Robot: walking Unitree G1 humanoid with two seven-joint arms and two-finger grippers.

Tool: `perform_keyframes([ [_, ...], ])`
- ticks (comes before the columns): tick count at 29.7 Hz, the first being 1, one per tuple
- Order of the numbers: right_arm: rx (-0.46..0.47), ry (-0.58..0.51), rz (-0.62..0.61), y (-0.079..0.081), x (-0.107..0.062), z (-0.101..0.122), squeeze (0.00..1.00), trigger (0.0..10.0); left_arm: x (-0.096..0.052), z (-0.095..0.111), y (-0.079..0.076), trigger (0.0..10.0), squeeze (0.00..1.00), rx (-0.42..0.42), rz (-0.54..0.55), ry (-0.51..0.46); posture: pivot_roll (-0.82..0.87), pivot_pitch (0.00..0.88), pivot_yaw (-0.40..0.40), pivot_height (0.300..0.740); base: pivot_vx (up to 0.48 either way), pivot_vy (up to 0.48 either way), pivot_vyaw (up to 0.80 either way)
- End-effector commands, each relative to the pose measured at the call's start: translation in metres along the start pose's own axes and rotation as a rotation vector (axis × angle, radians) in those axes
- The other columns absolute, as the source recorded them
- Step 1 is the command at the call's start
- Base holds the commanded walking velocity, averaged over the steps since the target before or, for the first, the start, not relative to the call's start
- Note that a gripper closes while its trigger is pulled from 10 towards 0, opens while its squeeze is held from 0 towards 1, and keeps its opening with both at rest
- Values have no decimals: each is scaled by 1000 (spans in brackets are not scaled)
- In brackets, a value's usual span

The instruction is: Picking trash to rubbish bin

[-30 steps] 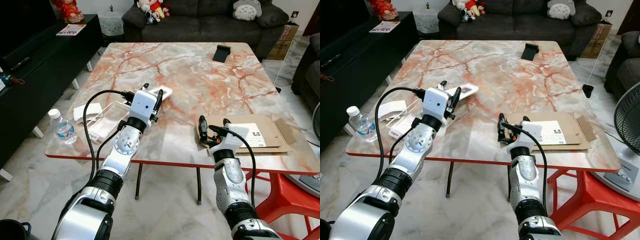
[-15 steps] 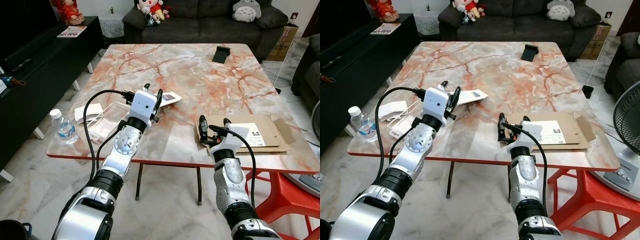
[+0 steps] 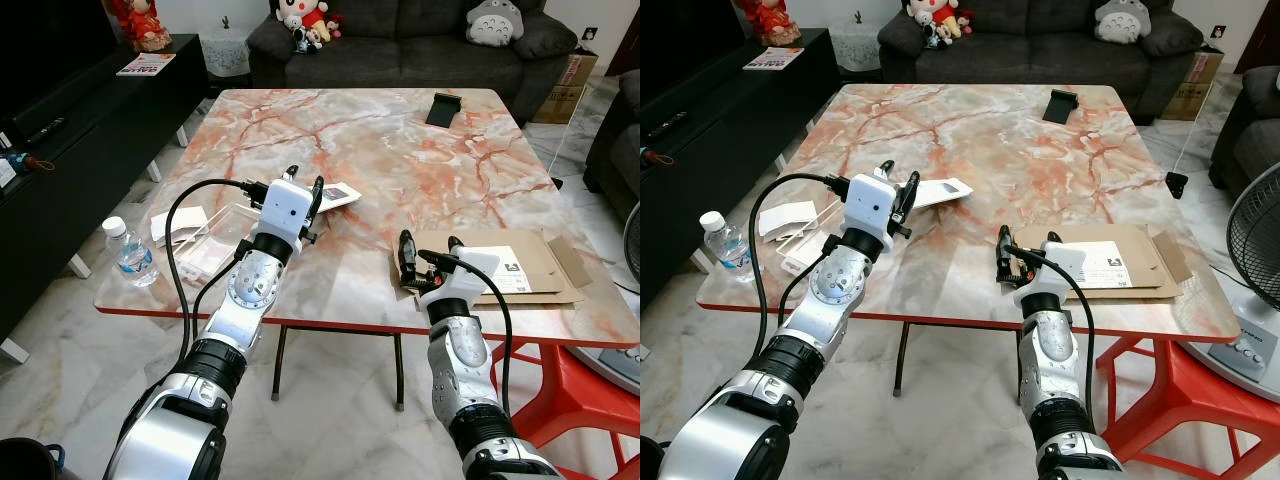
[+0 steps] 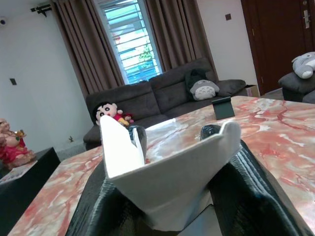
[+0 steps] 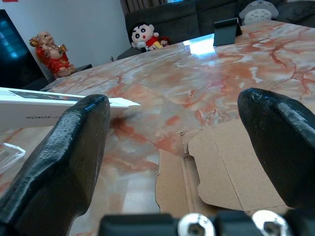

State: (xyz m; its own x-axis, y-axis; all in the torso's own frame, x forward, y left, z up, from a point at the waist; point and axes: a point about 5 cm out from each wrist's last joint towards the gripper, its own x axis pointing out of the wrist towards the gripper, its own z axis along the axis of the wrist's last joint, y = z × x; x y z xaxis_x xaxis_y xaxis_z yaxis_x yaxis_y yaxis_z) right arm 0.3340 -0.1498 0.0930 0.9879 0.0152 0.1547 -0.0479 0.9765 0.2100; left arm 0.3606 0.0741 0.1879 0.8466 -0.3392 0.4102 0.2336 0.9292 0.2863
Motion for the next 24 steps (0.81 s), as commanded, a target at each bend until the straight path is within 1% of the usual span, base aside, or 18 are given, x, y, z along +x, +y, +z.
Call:
perform_keyframes([
  [1,4,-28,2,3,4,6,0,10000,2,7,5,10000,0,11,20,-37,-114,9,43,740,0,0,0],
  [17,0,-27,-6,2,2,5,0,10000,1,6,4,10000,0,13,8,-33,-115,16,49,740,0,0,0],
  [21,-1,-25,-7,2,2,4,0,10000,1,3,6,10000,0,47,20,-6,-115,18,50,740,0,0,0],
  [24,-6,-24,-6,2,2,4,0,10000,1,3,7,10000,0,54,25,-8,-115,18,50,740,0,0,0],
])
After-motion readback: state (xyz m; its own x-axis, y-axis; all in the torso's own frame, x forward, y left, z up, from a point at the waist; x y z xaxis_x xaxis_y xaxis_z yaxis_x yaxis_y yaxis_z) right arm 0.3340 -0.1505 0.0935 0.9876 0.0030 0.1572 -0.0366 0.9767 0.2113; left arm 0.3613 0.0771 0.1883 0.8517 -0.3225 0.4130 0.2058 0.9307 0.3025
